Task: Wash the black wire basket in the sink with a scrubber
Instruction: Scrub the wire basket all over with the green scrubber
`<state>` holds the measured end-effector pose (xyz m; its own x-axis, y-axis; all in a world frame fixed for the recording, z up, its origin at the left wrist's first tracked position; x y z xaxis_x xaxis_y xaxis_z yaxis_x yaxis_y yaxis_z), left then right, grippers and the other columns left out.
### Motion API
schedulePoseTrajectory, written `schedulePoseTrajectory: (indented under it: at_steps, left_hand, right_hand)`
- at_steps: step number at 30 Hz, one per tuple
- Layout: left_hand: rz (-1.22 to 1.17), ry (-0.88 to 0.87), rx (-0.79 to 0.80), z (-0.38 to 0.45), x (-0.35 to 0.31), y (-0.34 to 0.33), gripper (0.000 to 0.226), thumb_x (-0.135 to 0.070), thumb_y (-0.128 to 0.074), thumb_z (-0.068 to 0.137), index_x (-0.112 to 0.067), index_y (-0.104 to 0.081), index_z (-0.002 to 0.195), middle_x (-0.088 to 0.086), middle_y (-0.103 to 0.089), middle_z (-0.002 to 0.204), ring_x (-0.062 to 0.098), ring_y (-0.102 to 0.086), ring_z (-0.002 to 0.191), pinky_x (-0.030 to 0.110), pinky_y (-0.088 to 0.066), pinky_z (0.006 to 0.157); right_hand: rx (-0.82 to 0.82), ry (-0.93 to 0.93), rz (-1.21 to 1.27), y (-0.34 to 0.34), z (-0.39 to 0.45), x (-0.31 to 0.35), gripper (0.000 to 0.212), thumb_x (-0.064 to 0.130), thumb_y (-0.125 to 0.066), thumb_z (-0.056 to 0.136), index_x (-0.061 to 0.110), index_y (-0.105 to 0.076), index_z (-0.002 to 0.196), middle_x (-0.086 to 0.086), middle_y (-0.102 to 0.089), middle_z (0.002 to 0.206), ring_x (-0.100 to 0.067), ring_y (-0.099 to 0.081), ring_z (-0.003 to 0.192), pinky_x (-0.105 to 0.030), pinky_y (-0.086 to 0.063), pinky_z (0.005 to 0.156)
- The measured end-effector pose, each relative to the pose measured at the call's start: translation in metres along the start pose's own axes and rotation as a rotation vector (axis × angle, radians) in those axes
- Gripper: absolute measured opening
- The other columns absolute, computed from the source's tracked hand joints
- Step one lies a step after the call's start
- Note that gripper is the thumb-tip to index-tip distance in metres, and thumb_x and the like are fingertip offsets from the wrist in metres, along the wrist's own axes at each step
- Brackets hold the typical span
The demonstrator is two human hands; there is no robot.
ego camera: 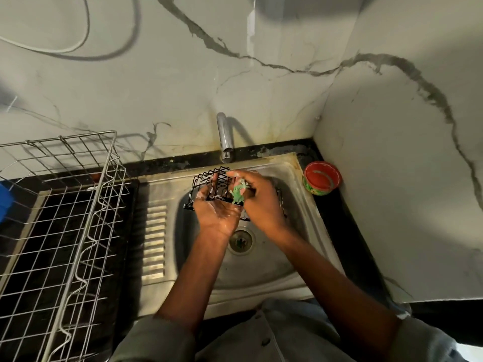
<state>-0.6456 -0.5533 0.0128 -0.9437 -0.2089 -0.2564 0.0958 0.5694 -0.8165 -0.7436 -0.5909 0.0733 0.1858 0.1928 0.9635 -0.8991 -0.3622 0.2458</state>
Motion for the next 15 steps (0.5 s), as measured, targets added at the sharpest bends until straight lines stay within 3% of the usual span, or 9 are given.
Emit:
schedulePoseTrajectory:
  at_steps: [2,3,5,7,9,11,13,15]
  left_hand:
    - [0.0,-0.005,0.007,0.0,-0.001,0.002,0.033,-0.028,-0.044,0.1,-0.017,-0.064,0.124,0.015,-0.071,0.105,0.031,-0.071,0.089,0.038,-0.062,0.08]
    - [-0.004,0.005,0.011,-0.001,-0.002,0.002,0.034,-0.03,-0.043,0.101,-0.016,-0.07,0.116,0.015,-0.071,0.106,0.031,-0.072,0.089,0.04,-0.06,0.08]
    - [-0.009,0.013,0.015,-0.006,-0.004,0.004,0.05,-0.033,-0.037,0.103,-0.013,-0.08,0.089,0.018,-0.072,0.114,0.033,-0.071,0.102,0.047,-0.052,0.095]
    - [-0.073,0.068,0.032,-0.011,-0.003,0.009,0.058,-0.034,-0.035,0.103,-0.011,-0.081,0.076,0.019,-0.07,0.129,0.037,-0.064,0.125,0.056,-0.038,0.115]
    - [-0.082,0.083,0.064,-0.012,-0.002,0.013,0.052,-0.033,-0.041,0.1,-0.008,-0.082,0.083,0.019,-0.065,0.14,0.037,-0.058,0.135,0.058,-0.031,0.121]
    - [-0.06,0.065,0.068,-0.009,0.001,0.015,0.043,-0.033,-0.049,0.094,-0.005,-0.079,0.109,0.016,-0.061,0.144,0.037,-0.058,0.135,0.057,-0.033,0.121]
    - [0.028,0.049,0.074,-0.011,0.004,0.013,0.047,-0.037,-0.051,0.097,-0.009,-0.067,0.131,0.016,-0.063,0.139,0.036,-0.065,0.12,0.055,-0.043,0.114]
    - [0.123,0.035,0.058,-0.016,0.006,0.012,0.044,-0.047,-0.054,0.1,-0.013,-0.071,0.122,0.017,-0.066,0.13,0.034,-0.068,0.106,0.051,-0.049,0.101]
  right_hand:
    - [0.004,0.065,-0.052,-0.006,-0.002,0.007,0.06,-0.023,-0.048,0.075,0.02,-0.077,0.106,0.006,-0.066,0.11,-0.002,-0.063,0.105,-0.023,-0.054,0.091]
    - [-0.027,0.036,-0.025,-0.004,-0.002,0.007,0.056,-0.022,-0.047,0.078,0.02,-0.078,0.1,0.004,-0.067,0.108,-0.005,-0.064,0.101,-0.025,-0.057,0.084]
    - [-0.089,-0.154,0.193,0.004,-0.003,0.0,0.047,-0.016,-0.045,0.089,0.017,-0.077,0.096,-0.003,-0.072,0.105,-0.014,-0.069,0.089,-0.028,-0.059,0.063]
    - [-0.104,-0.383,0.509,0.009,-0.004,-0.011,0.036,-0.009,-0.043,0.097,0.01,-0.073,0.104,-0.013,-0.074,0.098,-0.023,-0.07,0.079,-0.027,-0.054,0.053]
    - [-0.1,-0.533,0.768,0.011,-0.006,-0.018,0.028,0.001,-0.043,0.102,0.004,-0.067,0.118,-0.017,-0.072,0.099,-0.022,-0.068,0.075,-0.026,-0.052,0.055]
    - [-0.084,-0.584,0.891,0.011,-0.01,-0.019,0.024,0.013,-0.053,0.103,0.003,-0.065,0.12,-0.013,-0.072,0.096,-0.017,-0.065,0.073,-0.026,-0.05,0.058]
    - [-0.061,-0.556,0.818,0.012,-0.013,-0.019,0.015,0.01,-0.064,0.097,0.007,-0.067,0.111,-0.009,-0.072,0.093,-0.015,-0.064,0.074,-0.026,-0.049,0.062]
    - [-0.047,-0.478,0.555,0.017,-0.014,-0.018,0.019,-0.001,-0.066,0.093,0.011,-0.067,0.108,-0.007,-0.076,0.095,-0.016,-0.07,0.079,-0.026,-0.053,0.062]
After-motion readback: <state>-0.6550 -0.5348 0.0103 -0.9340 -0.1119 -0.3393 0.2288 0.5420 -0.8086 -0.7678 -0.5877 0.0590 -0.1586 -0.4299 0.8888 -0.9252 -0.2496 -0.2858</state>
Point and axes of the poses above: each hand's wrist, its own z-axis towards the middle knuckle, its own y-axis out of the back of the hand, x = y × z, the point moved 6 cm from there along z, towards the middle knuckle
